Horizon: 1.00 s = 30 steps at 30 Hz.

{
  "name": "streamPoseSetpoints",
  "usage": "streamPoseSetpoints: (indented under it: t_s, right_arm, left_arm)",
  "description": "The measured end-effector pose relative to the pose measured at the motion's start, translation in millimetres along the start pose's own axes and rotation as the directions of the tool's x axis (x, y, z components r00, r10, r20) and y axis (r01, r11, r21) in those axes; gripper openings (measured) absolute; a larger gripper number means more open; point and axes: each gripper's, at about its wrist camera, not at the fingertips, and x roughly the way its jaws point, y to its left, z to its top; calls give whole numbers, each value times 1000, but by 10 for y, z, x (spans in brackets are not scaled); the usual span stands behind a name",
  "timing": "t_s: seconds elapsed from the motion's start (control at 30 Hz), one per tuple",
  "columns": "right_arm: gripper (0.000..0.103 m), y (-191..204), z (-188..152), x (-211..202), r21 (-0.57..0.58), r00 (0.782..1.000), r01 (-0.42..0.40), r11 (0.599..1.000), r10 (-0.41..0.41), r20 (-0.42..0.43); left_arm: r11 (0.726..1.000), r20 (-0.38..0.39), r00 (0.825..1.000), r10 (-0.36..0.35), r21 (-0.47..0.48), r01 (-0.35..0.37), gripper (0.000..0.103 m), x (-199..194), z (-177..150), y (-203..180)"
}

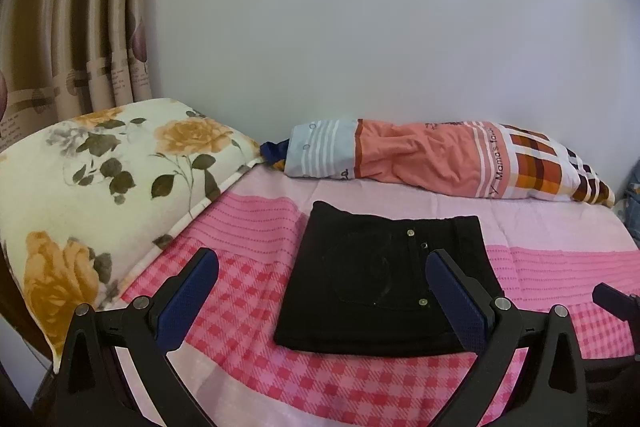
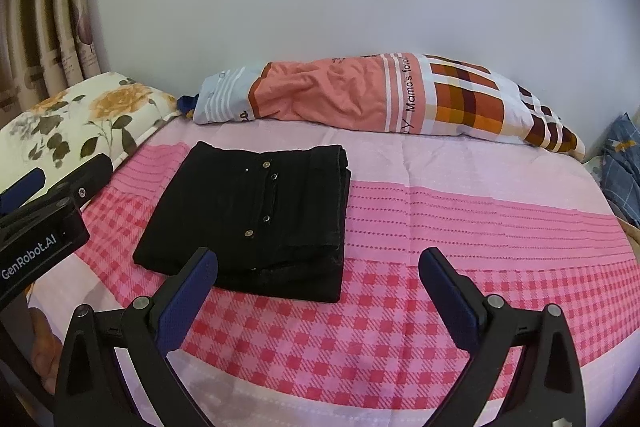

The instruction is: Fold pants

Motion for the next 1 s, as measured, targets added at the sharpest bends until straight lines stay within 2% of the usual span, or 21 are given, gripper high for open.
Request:
streamPoseSetpoints:
  t_s: [1.0]
  right_arm:
    - [99,-40,-50,244,12,999,11,1000,-10,-42]
  left_arm:
    - [999,-15,999,-29,41,30,103,206,-24,-71]
